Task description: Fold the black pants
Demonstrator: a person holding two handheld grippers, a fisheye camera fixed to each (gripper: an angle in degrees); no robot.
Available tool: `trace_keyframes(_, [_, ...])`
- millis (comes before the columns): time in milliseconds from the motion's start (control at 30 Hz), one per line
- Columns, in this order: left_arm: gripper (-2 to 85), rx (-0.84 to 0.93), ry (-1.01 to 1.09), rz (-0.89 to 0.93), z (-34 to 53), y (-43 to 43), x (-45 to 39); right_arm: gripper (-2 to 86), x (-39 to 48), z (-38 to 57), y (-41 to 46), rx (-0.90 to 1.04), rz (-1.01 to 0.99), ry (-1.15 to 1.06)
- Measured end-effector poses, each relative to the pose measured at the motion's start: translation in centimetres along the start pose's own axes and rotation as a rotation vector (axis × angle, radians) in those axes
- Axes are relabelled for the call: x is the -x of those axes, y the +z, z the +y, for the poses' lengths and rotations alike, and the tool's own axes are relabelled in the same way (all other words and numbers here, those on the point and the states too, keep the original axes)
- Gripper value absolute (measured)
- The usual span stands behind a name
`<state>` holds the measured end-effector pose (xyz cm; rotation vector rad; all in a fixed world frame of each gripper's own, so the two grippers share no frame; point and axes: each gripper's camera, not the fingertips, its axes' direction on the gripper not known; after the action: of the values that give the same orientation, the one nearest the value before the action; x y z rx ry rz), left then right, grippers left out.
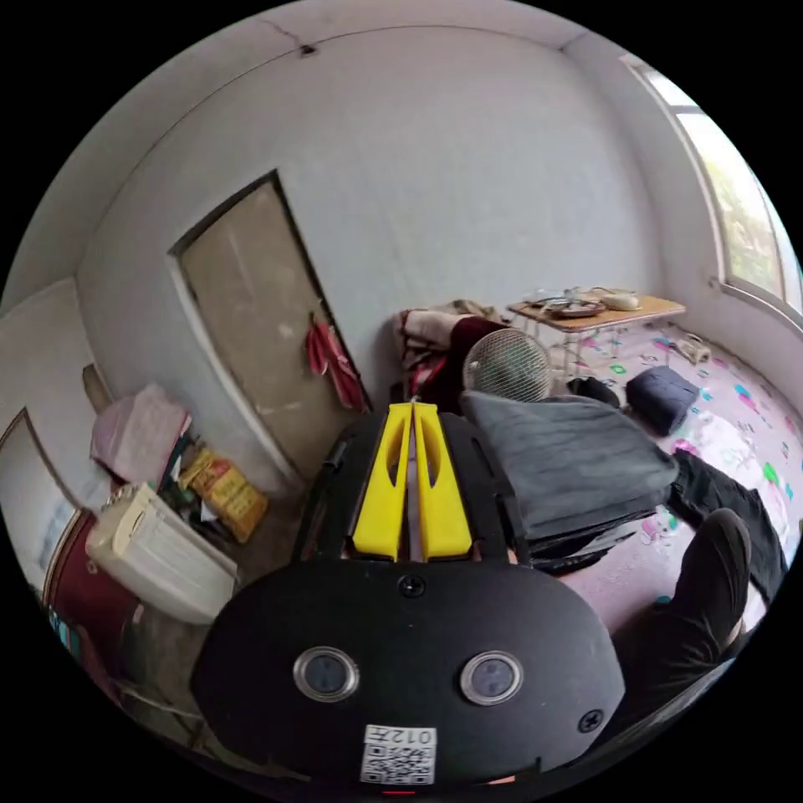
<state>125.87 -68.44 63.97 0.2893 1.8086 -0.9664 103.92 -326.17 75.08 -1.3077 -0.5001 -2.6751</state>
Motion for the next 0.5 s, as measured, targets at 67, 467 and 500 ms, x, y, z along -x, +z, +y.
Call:
trace_keyframes(67, [1.1,0.210,-0.057,-0.018,3.4,3.8,4.8,-0.8,0.7,1.6,0.6,0.016,0.003,0.006])
trace_keyframes(467, [4.3,1.042,-0.609,-0.072,27.1,17.5,16.7,-0.8,5.0,4.7,1.2,0.038,0.111,-0.053])
trace_keyframes(500, [3.0,1.006,-0.531,-0.130,26.5,17.3,16.4,-0.8,5.0,4.6,1.4,0.042,0.114,-0.047])
